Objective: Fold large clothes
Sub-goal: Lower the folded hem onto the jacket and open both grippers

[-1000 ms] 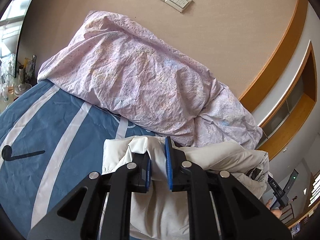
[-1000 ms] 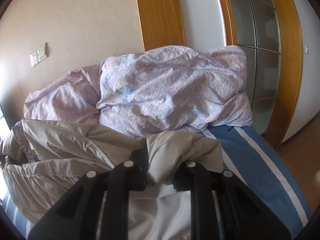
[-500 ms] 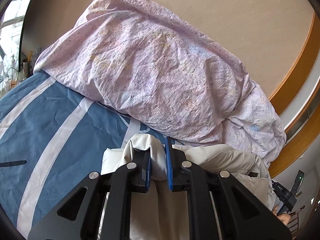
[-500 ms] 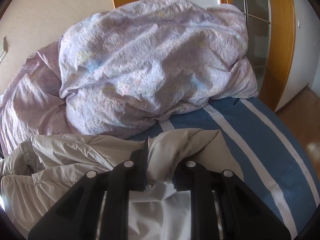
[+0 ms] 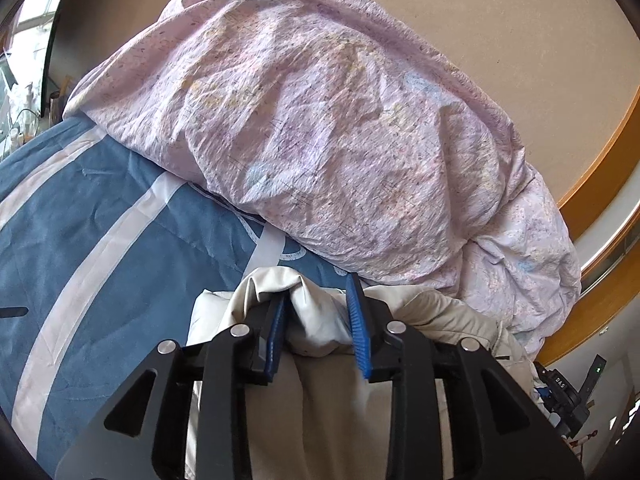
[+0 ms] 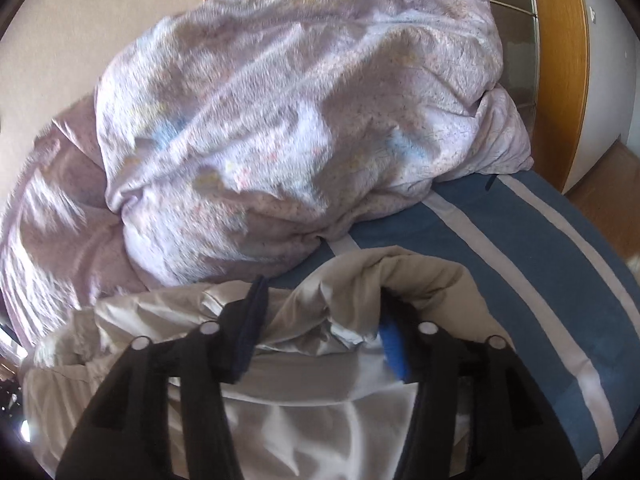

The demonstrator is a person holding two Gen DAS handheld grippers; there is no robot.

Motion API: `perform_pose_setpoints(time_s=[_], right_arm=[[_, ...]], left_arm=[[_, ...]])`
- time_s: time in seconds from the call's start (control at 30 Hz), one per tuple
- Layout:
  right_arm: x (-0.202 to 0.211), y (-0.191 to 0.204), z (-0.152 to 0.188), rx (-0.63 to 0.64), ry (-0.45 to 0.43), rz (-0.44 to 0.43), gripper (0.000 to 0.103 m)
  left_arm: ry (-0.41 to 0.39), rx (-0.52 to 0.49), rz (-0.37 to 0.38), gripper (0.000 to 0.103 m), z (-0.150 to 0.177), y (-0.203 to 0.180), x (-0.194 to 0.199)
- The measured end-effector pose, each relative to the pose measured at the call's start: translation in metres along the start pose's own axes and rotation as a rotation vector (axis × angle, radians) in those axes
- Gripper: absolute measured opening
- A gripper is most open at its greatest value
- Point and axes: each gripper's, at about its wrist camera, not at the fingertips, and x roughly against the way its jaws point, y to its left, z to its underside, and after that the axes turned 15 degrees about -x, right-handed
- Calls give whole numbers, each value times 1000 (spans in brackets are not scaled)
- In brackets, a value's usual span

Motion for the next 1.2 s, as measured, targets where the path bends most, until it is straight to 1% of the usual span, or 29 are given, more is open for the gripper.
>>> perform_pose_setpoints(time_s=[0.03,0.07,0.1,0.13,0.17,0.2,0.23,0.27,0.3,0.4,0.5,0.53,0.6,0.63,0.7,0.8,0.9,1.0,1.2], right_arm=[[5,1,0,-2,-14,-16,60],[11,2,-1,1,-30,-31,64],[18,3,0,14,-53,-54,69],[25,6,1,29,-76,-67,72],[34,9,2,51,-119,-72,79],[46,13,4,84,-188,-66,85],[57,16,6,112,-251,-60,85],[66,19,8,139,-286,-56,85],[72,23,13,176,-296,-57,85],[80,31,30,271,-253,-96,83],[81,38,61,359,-164,-133,82],[80,39,69,377,-151,-128,82],[73,38,82,407,-133,-99,82],[70,37,86,414,-137,-71,82],[60,33,86,408,-139,-25,81],[45,30,84,392,-113,8,78],[25,36,86,416,-90,51,78],[11,40,89,428,-85,91,78],[-14,42,83,400,-57,139,77]], left_arm=[[-4,-2,10,44,-1,-2,3],[-15,-8,27,53,-2,-4,7],[-34,-18,31,83,-3,-6,11],[-81,-38,16,98,-4,-10,21],[-131,-70,-5,100,-4,-15,32],[-159,-103,-12,100,-6,-20,38],[-170,-138,-28,100,-8,-26,44],[-172,-159,-34,100,-8,-31,49],[-172,-178,-30,100,-7,-37,53],[-161,-247,-9,100,9,-58,62],[-132,-310,22,100,35,-78,64],[-120,-332,31,100,44,-85,63],[-105,-379,18,100,58,-95,60],[-100,-400,7,100,62,-98,57],[-97,-432,-44,100,64,-101,49],[-78,-440,-100,100,63,-100,31],[-60,-444,-165,100,62,-99,13],[-43,-428,-224,99,58,-93,-2],[-28,-368,-301,98,44,-75,-23]])
